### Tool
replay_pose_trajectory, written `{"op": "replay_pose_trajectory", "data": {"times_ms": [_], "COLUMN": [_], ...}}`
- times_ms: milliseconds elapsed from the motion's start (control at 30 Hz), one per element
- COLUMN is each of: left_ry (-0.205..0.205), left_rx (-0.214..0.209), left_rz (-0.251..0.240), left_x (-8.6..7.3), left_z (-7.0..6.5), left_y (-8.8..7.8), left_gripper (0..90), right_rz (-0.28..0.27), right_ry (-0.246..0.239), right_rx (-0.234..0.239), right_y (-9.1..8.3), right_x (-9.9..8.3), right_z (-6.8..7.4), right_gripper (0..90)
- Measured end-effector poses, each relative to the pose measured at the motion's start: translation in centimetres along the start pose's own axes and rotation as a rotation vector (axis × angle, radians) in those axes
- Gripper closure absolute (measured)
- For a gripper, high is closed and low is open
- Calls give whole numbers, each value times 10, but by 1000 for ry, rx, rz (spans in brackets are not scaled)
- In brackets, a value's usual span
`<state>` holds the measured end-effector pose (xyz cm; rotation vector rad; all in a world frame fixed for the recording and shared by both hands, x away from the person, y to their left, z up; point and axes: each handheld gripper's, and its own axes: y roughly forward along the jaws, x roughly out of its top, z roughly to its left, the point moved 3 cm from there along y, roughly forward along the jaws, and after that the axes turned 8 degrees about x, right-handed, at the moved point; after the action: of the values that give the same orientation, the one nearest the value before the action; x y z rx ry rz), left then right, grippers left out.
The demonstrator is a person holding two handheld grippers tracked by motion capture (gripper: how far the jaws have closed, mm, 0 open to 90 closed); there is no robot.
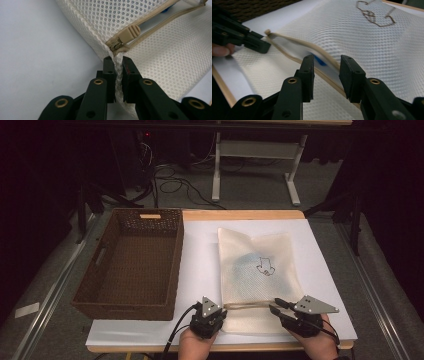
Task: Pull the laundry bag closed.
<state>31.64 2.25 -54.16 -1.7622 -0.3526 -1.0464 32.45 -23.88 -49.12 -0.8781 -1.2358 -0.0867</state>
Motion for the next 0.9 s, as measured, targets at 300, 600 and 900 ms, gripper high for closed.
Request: {"op": "replay_pose_trajectory", "data": {"times_ms": [300, 600, 900], "left_ry": [91, 148, 172], "left_rx": [65, 69, 63], "left_rz": [-72, -90, -85], "left_x": [7, 10, 11], "left_z": [-12, -21, -24], "left_y": [-7, -9, -8], "left_gripper": [841, 838, 835], "right_rz": [-19, -2, 6], "right_ry": [-55, -78, -78], "right_rx": [87, 147, 165], "right_y": [10, 38, 60], "right_x": [15, 29, 40], "right_z": [32, 53, 55], "right_gripper": [654, 658, 665]}}
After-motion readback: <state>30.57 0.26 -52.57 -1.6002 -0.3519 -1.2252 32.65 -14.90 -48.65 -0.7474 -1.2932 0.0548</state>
